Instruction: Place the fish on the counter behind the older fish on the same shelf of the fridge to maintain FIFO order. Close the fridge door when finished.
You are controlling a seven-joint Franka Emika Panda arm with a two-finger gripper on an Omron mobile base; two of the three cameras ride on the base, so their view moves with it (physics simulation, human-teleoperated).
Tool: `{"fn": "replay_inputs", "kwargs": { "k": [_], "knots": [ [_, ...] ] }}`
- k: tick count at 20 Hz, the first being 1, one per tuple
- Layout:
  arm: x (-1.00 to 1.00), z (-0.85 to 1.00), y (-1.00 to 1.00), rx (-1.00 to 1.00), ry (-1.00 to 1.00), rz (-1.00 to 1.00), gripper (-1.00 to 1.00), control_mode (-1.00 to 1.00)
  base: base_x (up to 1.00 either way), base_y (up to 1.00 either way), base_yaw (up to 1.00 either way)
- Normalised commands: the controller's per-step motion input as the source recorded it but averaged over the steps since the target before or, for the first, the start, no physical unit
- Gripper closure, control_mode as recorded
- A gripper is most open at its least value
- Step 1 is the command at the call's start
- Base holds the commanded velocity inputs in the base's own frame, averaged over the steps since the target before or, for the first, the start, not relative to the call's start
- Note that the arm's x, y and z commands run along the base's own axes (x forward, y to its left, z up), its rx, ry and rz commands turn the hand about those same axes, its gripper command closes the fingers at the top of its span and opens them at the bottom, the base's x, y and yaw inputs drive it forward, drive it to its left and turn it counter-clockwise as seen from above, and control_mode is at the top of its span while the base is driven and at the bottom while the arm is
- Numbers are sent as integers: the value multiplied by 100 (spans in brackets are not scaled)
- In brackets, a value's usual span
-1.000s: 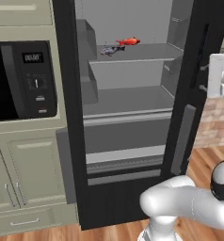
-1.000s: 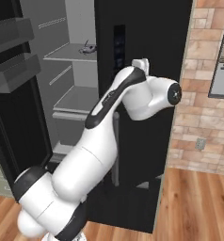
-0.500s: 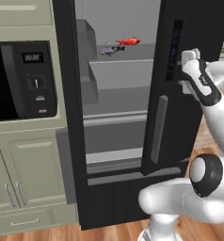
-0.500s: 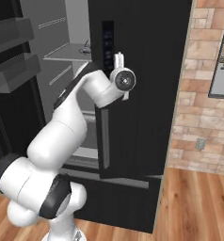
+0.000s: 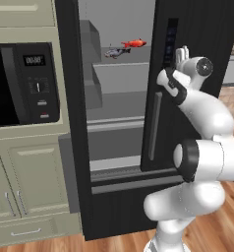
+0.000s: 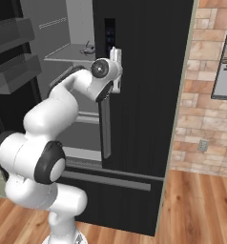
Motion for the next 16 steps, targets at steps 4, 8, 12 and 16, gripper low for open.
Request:
{"fn": "replay_inputs", "kwargs": {
  "k": [4,8,12,16],
  "knots": [
    [51,13,-3,0,13,-18,-100,-100,0,0,0],
    [50,0,-2,-1,13,-16,-100,-100,0,0,0],
    [-34,2,-1,0,2,-6,-100,-100,0,0,0],
    [-100,3,0,0,0,-1,-100,-100,0,0,0]
  ]
}}
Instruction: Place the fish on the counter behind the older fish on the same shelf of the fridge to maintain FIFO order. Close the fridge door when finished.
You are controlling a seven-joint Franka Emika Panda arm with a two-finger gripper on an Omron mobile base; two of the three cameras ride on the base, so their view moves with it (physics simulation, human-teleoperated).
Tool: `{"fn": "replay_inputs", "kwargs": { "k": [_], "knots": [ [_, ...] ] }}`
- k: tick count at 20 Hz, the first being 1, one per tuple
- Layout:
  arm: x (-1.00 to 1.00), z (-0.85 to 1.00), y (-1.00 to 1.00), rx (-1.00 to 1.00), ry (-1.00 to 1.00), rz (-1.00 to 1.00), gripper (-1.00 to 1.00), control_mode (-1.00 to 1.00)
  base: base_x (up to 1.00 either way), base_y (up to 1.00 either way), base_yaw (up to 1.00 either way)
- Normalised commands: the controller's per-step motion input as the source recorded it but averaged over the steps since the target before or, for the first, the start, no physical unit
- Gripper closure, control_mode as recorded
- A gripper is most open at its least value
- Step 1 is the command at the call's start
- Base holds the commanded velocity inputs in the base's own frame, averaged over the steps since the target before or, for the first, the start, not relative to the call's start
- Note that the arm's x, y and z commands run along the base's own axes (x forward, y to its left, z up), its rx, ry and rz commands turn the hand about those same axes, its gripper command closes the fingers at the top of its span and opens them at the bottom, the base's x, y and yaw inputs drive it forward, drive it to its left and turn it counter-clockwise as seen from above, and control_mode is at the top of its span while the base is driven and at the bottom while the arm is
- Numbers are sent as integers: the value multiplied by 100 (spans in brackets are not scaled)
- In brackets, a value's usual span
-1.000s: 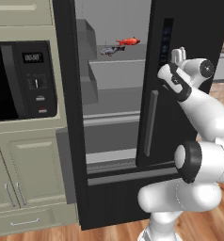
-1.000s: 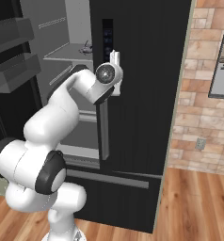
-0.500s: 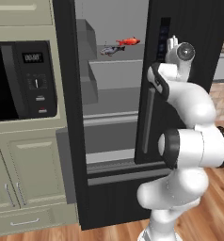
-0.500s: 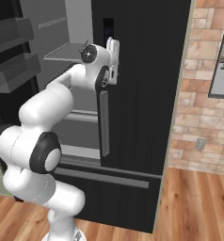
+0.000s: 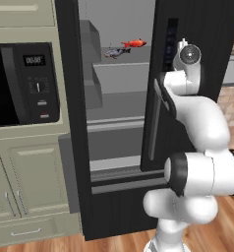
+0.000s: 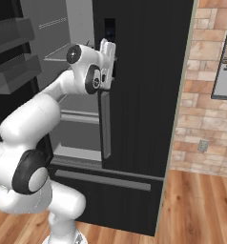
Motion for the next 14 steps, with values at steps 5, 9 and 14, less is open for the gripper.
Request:
{"fn": "replay_inputs", "kwargs": {
  "k": [5,9,14],
  "knots": [
    [-51,-3,0,-3,-4,0,-100,-100,0,0,0],
    [-49,17,3,-14,8,0,-100,-100,0,0,0],
    [-100,81,17,-29,-10,4,-100,-100,0,0,0]
  ]
}}
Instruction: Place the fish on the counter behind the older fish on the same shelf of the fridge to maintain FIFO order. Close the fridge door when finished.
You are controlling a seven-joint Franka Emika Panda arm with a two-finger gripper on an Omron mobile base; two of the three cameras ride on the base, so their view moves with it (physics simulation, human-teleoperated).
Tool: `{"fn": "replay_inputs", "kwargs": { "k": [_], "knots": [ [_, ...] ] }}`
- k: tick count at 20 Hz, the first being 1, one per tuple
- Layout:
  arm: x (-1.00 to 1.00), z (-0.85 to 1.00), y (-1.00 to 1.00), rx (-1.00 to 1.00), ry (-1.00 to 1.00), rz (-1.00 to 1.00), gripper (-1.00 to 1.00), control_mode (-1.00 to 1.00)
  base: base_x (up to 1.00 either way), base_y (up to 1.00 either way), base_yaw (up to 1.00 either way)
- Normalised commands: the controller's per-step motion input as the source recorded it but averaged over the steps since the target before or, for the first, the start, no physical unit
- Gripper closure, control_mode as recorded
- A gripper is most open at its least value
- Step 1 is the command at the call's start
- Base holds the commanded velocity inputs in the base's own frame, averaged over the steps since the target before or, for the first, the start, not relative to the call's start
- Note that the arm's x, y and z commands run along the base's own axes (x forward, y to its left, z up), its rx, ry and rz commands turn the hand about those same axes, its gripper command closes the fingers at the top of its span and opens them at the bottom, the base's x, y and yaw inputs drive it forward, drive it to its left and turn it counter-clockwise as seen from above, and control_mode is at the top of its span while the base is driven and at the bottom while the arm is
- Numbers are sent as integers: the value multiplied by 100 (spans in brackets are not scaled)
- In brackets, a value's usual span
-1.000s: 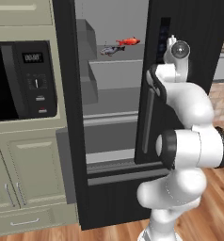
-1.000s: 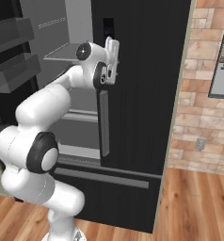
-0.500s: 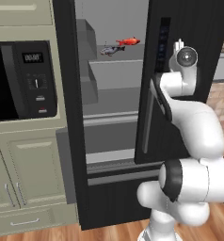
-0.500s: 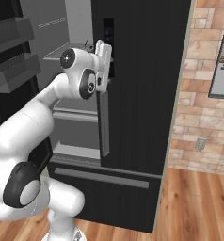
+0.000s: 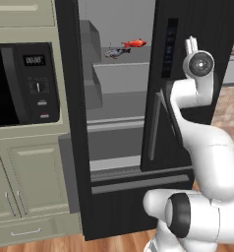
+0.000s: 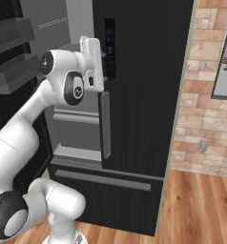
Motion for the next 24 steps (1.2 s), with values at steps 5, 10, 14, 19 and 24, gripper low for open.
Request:
{"fn": "replay_inputs", "kwargs": {
  "k": [5,10,14,19,24],
  "knots": [
    [-100,64,46,-41,-13,10,-100,-100,0,0,0],
    [-100,2,81,-45,-5,8,-100,-100,0,0,0],
    [-100,-43,61,-38,-5,10,-100,-100,0,0,0],
    [-100,-11,62,-32,-4,11,-100,-100,0,0,0],
    [-100,0,79,-33,0,7,-100,-100,0,0,0]
  ]
}}
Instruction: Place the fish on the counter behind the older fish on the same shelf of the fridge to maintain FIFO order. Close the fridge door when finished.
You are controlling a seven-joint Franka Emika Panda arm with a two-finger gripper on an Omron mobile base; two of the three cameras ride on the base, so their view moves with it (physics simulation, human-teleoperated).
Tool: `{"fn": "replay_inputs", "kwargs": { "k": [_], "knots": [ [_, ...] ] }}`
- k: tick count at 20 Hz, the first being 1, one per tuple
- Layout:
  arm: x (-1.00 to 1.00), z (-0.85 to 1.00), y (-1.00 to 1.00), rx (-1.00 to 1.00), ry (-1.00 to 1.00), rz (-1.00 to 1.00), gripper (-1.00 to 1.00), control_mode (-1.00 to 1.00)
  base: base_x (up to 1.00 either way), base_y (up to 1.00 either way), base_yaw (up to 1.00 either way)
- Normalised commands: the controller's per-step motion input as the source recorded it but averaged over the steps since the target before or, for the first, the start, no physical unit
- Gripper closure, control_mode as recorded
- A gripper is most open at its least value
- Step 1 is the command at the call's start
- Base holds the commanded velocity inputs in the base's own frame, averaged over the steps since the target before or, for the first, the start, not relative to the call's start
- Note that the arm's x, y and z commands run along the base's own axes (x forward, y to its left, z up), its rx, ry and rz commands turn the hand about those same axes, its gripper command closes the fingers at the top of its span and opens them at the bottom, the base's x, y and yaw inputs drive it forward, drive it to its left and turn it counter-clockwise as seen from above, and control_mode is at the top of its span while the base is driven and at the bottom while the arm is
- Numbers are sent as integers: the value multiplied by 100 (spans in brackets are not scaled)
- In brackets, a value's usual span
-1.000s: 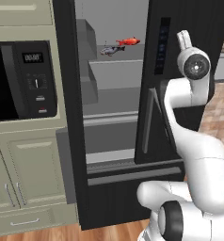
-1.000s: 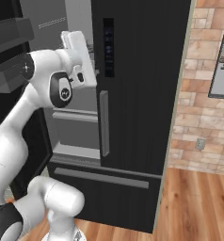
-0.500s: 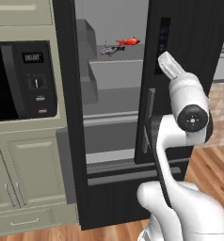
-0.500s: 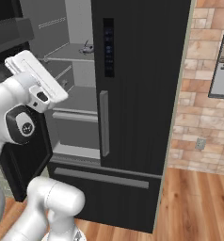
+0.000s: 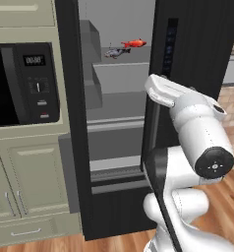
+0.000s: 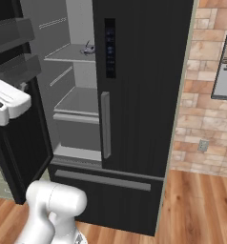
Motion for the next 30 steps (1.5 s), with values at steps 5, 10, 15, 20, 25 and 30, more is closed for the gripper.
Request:
{"fn": "replay_inputs", "kwargs": {
  "k": [5,10,15,20,25,30],
  "knots": [
    [-98,-1,90,-33,-2,6,-100,-100,0,0,0],
    [-33,-40,96,-34,0,5,-100,-100,0,0,0],
    [18,-18,96,-23,0,-1,-100,-100,0,0,0],
    [41,-14,77,-13,4,-13,-100,-100,0,0,0],
    [51,-4,74,-17,10,-22,-100,-100,0,0,0],
    [77,0,60,-17,13,-31,-100,-100,0,0,0]
  ]
}}
